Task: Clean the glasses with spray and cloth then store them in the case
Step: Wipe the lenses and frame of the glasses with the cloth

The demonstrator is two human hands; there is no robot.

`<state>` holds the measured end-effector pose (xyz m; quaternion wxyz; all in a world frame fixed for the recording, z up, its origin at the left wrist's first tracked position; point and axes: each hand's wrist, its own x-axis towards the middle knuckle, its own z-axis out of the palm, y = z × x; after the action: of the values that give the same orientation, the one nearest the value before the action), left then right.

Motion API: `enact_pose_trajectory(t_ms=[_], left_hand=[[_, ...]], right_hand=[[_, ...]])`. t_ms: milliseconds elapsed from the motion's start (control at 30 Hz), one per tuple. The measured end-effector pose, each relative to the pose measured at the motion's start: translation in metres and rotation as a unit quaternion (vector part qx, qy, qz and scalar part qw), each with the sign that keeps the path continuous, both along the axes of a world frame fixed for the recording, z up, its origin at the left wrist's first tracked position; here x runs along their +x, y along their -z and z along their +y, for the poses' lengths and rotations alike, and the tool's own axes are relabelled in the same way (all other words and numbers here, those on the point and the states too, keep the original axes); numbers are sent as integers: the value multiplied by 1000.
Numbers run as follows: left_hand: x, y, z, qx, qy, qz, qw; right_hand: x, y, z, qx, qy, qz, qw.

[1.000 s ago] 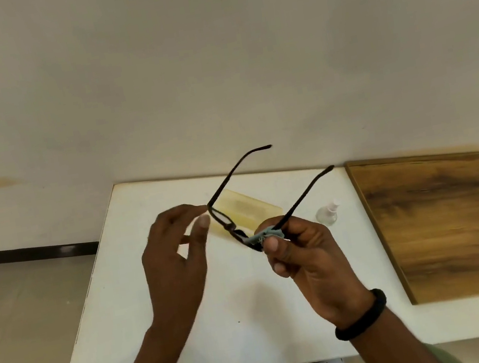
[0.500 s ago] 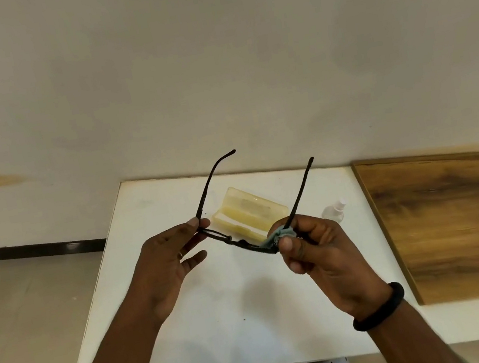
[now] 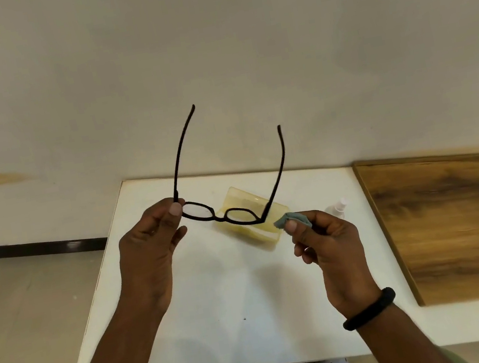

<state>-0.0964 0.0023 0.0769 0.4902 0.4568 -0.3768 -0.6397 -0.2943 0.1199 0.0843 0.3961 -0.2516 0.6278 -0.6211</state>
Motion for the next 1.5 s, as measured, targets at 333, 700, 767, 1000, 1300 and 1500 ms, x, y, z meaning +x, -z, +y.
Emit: enact_pose_trajectory(t_ms=[333, 700, 767, 1000, 1300, 1500], left_hand=[[-18, -1, 24, -401, -25, -343, 849], [-34, 20, 44, -558, 11, -436, 705], [-37, 24, 47, -567, 12, -454, 687], [-41, 25, 53, -572, 23, -470, 672], [-38, 18, 47, -555, 23, -432, 711], [-30, 14, 37, -538, 20, -402, 741]], right_hand=[[13, -3, -1, -54, -120, -94, 987], [32, 3, -3, -38, -75, -62, 995], [35, 6, -2, -33, -42, -43, 998], [41, 7, -1, -56, 40, -52, 996], [28, -3, -3, -97, 41, -103, 989], [-6, -11, -1, -143, 43, -196, 969]])
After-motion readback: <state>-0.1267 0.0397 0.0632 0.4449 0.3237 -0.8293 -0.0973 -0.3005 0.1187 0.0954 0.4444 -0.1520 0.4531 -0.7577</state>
